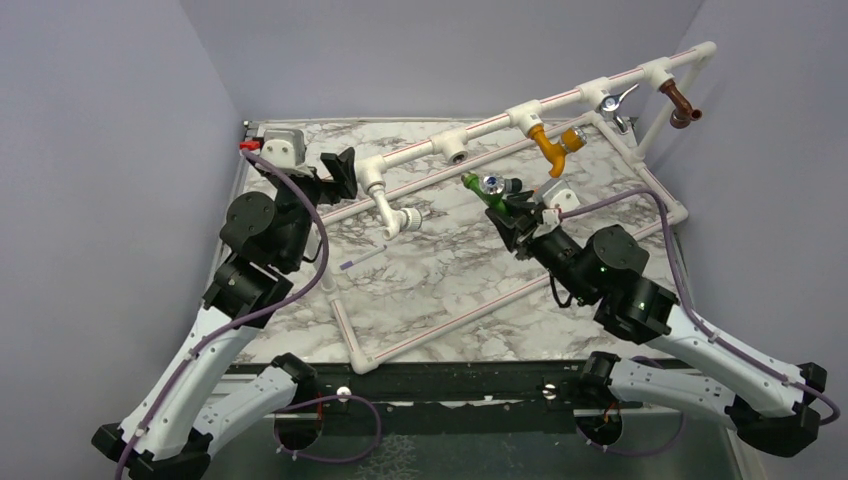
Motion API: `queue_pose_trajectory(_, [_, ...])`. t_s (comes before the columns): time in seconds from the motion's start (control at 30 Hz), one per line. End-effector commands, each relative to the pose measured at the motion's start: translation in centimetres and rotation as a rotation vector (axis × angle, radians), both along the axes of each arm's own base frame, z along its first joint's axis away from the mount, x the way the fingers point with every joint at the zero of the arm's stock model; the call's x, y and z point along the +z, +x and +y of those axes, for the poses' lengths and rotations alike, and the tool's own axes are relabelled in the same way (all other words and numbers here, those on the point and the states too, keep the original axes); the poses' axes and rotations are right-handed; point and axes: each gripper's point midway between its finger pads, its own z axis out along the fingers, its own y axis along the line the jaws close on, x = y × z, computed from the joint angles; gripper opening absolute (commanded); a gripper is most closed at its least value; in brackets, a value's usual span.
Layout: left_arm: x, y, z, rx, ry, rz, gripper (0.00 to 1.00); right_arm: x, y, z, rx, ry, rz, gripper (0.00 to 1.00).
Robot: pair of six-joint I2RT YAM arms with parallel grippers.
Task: Install the water faucets
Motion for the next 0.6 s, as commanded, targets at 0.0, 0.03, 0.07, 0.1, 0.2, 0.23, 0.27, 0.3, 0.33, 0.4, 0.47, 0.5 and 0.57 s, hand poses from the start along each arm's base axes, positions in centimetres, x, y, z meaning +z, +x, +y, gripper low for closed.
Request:
queue_pose_trajectory(0.0, [0.0,1.1,1.6,0.117,0.043,-0.023,0.82,4.6,0.2,0.3,-0.002,0.099,-0.106,0.0])
queue_pose_trajectory(0.03, [-0.2,1.3,1.7,0.128,0.045,-0.016,0.82,4.8,0.2,0.4,-0.001,0.101,-0.111,0.0])
queue_pose_trajectory(0.07, [-0.5,1.5,1.9,0.144,0.065,-0.01,0.83,4.9,0.3,0.5,0.0,0.1,-0.115,0.01])
queue_pose_trajectory(0.1, [-0.8,1.7,2.1,0.158,0.074,-0.003,0.83,5.0,0.4,0.6,0.0,0.101,-0.118,0.0])
queue_pose_trajectory(0.2, [-1.3,1.8,2.1,0.163,0.078,0.008,0.83,5.0,0.6,1.1,0.005,0.098,-0.119,0.01])
queue_pose_trajectory(0.23, [-1.6,1.8,2.0,0.161,0.08,0.013,0.83,5.0,0.7,1.1,-0.001,0.098,-0.121,0.01])
queue_pose_trajectory(0.27, [-1.8,1.9,2.0,0.161,0.083,0.019,0.83,5.0,0.9,1.1,-0.01,0.099,-0.123,0.01])
queue_pose_trajectory(0.3, [-2.1,1.9,2.0,0.164,0.09,0.025,0.83,4.9,1.1,1.1,-0.02,0.099,-0.123,0.01])
queue_pose_trajectory(0.33, [-2.5,2.1,2.1,0.172,0.098,0.035,0.83,4.8,1.2,1.1,-0.028,0.101,-0.126,0.01])
queue_pose_trajectory(0.4, [-3.3,2.3,2.2,0.184,0.119,0.054,0.83,4.5,1.7,1.2,-0.047,0.093,-0.127,0.01])
queue_pose_trajectory(0.47, [-3.9,2.5,2.2,0.19,0.134,0.07,0.83,4.3,2.1,1.0,-0.073,0.083,-0.13,0.01])
queue_pose_trajectory(0.5, [-4.2,2.6,2.1,0.19,0.14,0.077,0.83,4.2,2.2,1.0,-0.079,0.084,-0.13,0.01])
queue_pose_trajectory(0.57, [-4.7,2.7,2.0,0.187,0.149,0.088,0.83,4.1,2.3,1.0,-0.085,0.086,-0.136,0.01])
